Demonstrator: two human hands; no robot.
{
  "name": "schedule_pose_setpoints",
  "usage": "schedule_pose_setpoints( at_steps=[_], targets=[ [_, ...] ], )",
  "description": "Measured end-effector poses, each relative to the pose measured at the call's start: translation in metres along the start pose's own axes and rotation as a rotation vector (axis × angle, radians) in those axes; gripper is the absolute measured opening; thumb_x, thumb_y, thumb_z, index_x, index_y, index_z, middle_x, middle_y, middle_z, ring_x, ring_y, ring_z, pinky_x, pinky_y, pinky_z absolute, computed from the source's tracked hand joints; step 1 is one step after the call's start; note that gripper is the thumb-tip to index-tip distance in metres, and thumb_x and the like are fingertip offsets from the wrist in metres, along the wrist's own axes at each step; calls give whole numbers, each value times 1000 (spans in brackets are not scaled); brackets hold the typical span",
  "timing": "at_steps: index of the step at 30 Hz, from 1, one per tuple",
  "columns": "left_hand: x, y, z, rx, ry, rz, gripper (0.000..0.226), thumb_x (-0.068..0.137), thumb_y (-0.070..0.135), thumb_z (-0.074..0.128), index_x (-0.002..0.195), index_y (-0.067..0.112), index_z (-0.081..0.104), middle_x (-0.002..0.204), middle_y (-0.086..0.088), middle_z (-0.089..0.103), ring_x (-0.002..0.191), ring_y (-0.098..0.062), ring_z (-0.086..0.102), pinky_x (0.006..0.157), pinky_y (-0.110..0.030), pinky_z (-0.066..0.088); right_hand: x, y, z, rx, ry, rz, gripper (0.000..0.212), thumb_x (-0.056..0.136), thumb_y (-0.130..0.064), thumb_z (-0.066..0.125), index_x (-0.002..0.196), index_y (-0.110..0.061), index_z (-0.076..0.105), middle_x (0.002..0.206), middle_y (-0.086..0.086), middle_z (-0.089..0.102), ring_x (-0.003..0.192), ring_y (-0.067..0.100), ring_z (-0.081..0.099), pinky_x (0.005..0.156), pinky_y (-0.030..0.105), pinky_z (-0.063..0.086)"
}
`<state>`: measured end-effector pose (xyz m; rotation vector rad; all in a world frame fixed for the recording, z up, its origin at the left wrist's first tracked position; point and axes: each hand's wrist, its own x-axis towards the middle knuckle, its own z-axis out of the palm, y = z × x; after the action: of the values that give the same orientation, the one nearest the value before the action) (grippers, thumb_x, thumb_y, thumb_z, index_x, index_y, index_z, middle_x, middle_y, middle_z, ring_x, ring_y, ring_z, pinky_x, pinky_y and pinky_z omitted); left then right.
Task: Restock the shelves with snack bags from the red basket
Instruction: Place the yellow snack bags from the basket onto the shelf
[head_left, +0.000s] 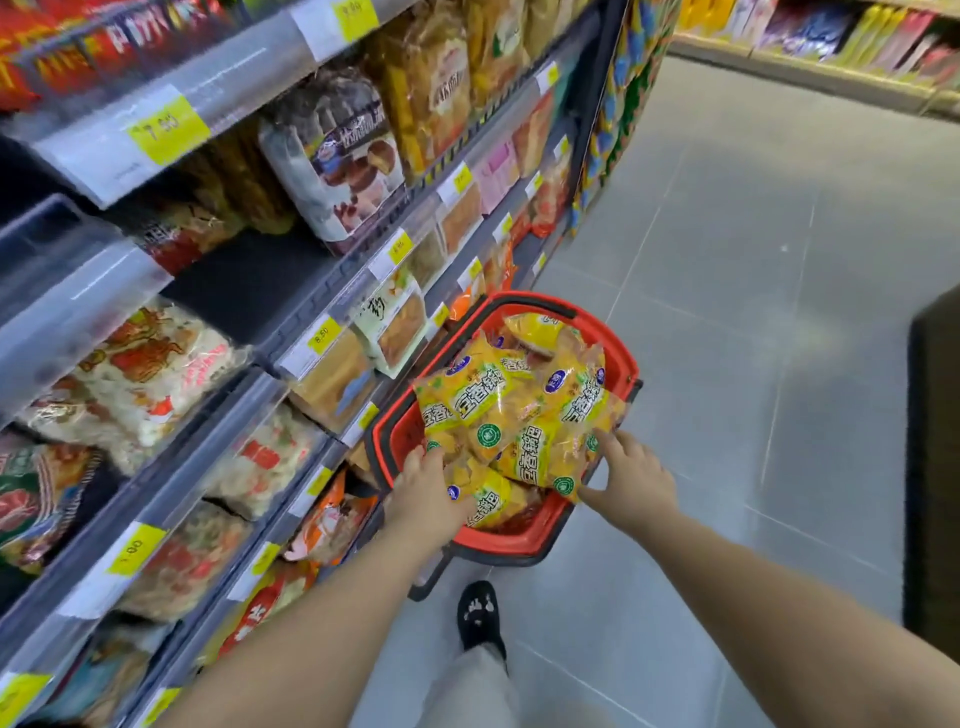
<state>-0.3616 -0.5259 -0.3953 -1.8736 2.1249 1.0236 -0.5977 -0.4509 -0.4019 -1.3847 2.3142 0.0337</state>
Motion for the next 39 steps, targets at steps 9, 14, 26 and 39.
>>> schedule_pose_setpoints(
  at_steps=[9,14,26,39],
  targets=[
    [103,44,14,-173,-42,-181,70,78,43,64,137,13,41,143,-12,37,129,-33,39,105,-42,37,110,31,-11,-17,-122,-26,74,86,-47,58,148,-28,23,155,3,21,137,28,29,108,44,31],
    [158,73,42,-483,57,-420,98,74,49,73,149,14,21,151,-14,30,137,-32,31,109,-41,30,175,53,-4,-4,-184,-109,56,89,-32,57,139,-18,39,140,8,42,125,30,41,102,41,36],
    [220,90,79,-820,360,-746,98,68,48,79,141,45,14,141,-8,37,105,-25,47,78,-38,39,257,75,43,-90,-370,-304,62,94,-43,48,149,-34,20,152,11,25,133,31,33,101,44,40],
    [168,54,74,-1013,606,-666,101,66,42,84,146,40,22,136,17,34,114,-2,32,82,-20,35,275,31,51,-300,-397,-213,102,81,-54,63,142,-49,-19,143,17,33,127,37,39,93,56,44]
  ],
)
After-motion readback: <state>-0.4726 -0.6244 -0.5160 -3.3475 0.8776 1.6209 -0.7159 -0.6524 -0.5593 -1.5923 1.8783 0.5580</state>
